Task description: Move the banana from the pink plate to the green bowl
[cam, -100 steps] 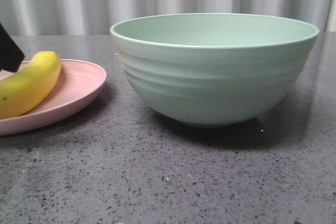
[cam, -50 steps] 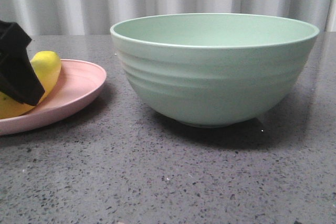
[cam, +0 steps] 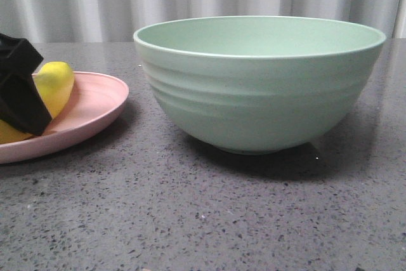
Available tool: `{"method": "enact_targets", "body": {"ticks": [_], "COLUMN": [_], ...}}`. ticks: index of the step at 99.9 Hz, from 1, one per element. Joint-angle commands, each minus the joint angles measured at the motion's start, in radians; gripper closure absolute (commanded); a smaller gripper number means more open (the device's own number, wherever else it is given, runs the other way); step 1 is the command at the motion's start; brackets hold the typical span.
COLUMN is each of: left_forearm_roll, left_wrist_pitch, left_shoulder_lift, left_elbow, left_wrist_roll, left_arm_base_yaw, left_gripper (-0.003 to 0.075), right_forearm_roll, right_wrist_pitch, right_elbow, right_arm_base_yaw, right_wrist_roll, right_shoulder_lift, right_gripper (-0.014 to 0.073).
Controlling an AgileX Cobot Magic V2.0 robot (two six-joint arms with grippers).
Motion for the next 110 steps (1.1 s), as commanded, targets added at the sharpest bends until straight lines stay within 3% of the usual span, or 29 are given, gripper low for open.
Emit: {"method": "enact_targets", "body": {"ticks": [1, 33, 57, 74, 84, 99, 110], "left_forearm_roll": [-0.013, -0.013, -0.018, -0.021, -0.033, -0.043, -0.046], "left_wrist_pitch": [-0.035, -0.011, 0.026, 0.026, 0.026, 0.019, 0.011], "left_shoulder_lift": [-0.021, -0.029, -0.062, -0.087, -0.087, -0.087, -0.087], "left_elbow": [-0.031, -0.118, -0.192, -0.241, -0.266, -0.285, -0.288], "left_wrist_roll": [-0.011, -0.011, -0.004, -0.004, -0.004, -0.004, -0.004], "left_arm_base_yaw": [-0.009, -0.009, -0.054, -0.152, -0.218, -0.315, -0.378], "left_gripper": [0.0473, 0.0524, 0.0523, 0.0523, 0.0523, 0.0523, 0.0523], "right_forearm_roll": [0.004, 0.012, 0.057, 0.275, 0.399, 0.526, 0.613], "right_wrist_pitch": [-0.079, -0.068, 0.152, 0.267, 0.295, 0.307, 0.302], "right_elbow": [-0.037, -0.046, -0.191, -0.315, -0.375, -0.445, -0.481], "right_arm_base_yaw": [0.003, 0.003, 0.004, 0.025, 0.058, 0.123, 0.173], "right_wrist_roll": [0.0, 0.0, -0.013, -0.169, -0.216, -0.221, -0.221], "right_shoulder_lift": [0.015, 0.015, 0.05, 0.136, 0.209, 0.329, 0.41], "right_gripper": [0.0647, 0.0647, 0.0647, 0.0637, 0.0571, 0.0319, 0.0219]}}
